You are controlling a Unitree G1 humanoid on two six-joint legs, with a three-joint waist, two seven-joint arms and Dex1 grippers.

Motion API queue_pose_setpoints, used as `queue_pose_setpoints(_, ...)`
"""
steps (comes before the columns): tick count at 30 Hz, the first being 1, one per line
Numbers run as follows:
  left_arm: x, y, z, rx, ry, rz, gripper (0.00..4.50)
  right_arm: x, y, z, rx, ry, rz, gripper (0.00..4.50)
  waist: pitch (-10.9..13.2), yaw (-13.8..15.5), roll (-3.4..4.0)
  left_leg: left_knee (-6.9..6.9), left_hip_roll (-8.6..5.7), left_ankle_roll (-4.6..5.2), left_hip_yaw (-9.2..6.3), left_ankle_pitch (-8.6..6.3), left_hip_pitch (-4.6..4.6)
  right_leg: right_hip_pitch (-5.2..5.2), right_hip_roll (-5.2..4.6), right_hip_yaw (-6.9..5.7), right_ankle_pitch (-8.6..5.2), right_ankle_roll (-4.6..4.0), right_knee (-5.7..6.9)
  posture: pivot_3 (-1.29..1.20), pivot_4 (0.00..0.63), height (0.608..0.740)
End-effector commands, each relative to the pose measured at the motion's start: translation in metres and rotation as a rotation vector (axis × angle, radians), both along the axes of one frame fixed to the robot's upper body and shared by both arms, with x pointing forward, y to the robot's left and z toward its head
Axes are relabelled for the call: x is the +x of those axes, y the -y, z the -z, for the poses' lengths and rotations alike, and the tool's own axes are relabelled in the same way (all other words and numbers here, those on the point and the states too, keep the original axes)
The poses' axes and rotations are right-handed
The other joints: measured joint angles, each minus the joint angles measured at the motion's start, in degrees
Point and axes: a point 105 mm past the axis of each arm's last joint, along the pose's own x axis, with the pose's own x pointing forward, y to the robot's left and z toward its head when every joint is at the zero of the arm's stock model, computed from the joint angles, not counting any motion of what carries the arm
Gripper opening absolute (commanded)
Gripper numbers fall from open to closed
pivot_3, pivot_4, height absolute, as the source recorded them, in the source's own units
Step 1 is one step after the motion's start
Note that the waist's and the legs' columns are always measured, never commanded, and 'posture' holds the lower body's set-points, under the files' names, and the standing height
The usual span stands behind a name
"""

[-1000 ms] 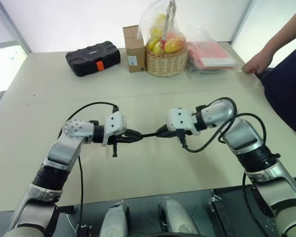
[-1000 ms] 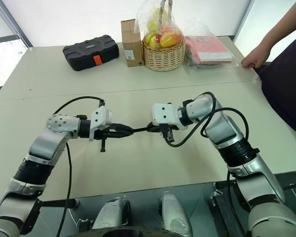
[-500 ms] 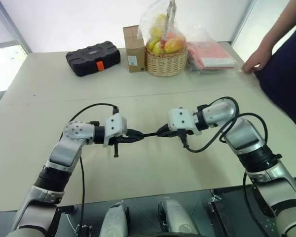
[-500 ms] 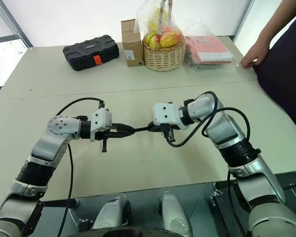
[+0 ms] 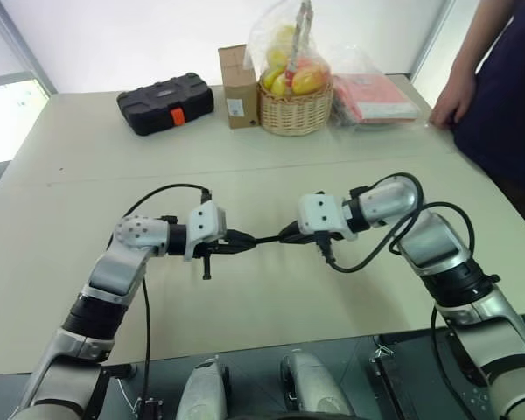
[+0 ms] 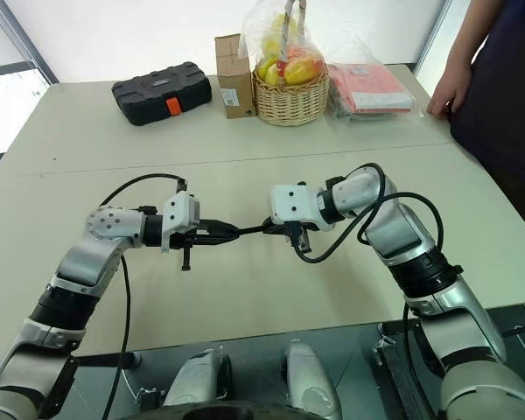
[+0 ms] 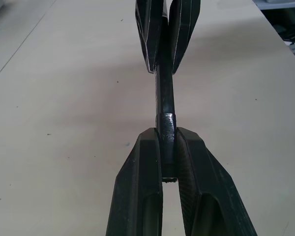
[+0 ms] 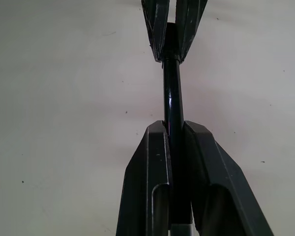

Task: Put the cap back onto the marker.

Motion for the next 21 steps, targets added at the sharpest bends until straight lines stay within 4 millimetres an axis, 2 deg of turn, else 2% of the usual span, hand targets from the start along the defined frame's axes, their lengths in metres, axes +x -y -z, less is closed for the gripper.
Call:
queue_pose_setpoints(1,-0.007,0.012,-0.028,-0.087,0.094,0.045,0.95,-0.013,-0.015,0.0,0.022,0.003,-0.104,0.0,0.0,0.0,0.0,0.0,0.0,0.0,0.0,0.0,0.0,0.0,0.0,0.0,0.0,0.0,0.0,0.0,0.15,0.74)
queue_pose_setpoints(2,-0.008,0.009,-0.026,-0.084,0.085,0.038,1.23,-0.01,-0.012,0.0,0.019,0.005,-0.09,0.0,-0.01,0.0,-0.02,0.0,0.0,0.0,0.0,0.0,0.0,0.0,0.0,0.0,0.0,0.0,0.0,0.0,0.15,0.74)
queue_pose_setpoints(3,-0.009,0.007,-0.025,-0.081,0.079,0.032,1.71,-0.008,-0.008,0.0,0.016,0.007,-0.077,0.0,-0.01,-0.01,-0.02,0.0,0.01,0.0,-0.01,0.0,0.0,0.01,0.0,0.0,0.0,0.0,0.0,0.0,0.15,0.74)
queue_pose_setpoints(8,-0.013,-0.006,-0.021,-0.062,0.084,-0.008,4.4,0.009,0.015,-0.004,0.011,0.02,0.026,0.0,-0.02,-0.05,-0.01,0.0,0.01,0.0,0.0,0.0,0.03,0.03,-0.01,0.01,0.0,0.0,0.0,0.0,0.15,0.74)
queue_pose_setpoints(14,-0.013,-0.023,-0.02,-0.076,0.083,-0.112,4.47,0.031,0.061,-0.013,0.063,0.041,0.258,0.0,-0.02,0.24,-0.01,0.0,0.0,0.0,0.0,0.0,0.01,0.03,-0.05,0.01,0.0,-0.01,-0.01,0.0,0.15,0.74)
queue_pose_setpoints(18,-0.008,-0.02,-0.023,-0.135,0.056,-0.154,4.47,0.042,0.081,-0.03,0.277,0.033,0.488,0.0,-0.02,0.32,-0.02,0.0,-0.01,0.0,0.0,0.0,0.03,0.06,-0.06,0.01,0.0,-0.01,-0.02,0.0,0.15,0.74)
queue_pose_setpoints(21,-0.005,-0.015,-0.023,-0.161,0.045,-0.167,4.47,0.045,0.101,-0.033,0.448,0.014,0.689,0.0,-0.03,0.31,-0.02,0.0,-0.01,0.0,-0.01,0.0,0.02,0.07,-0.05,0.01,0.0,0.0,-0.01,0.0,0.15,0.74)
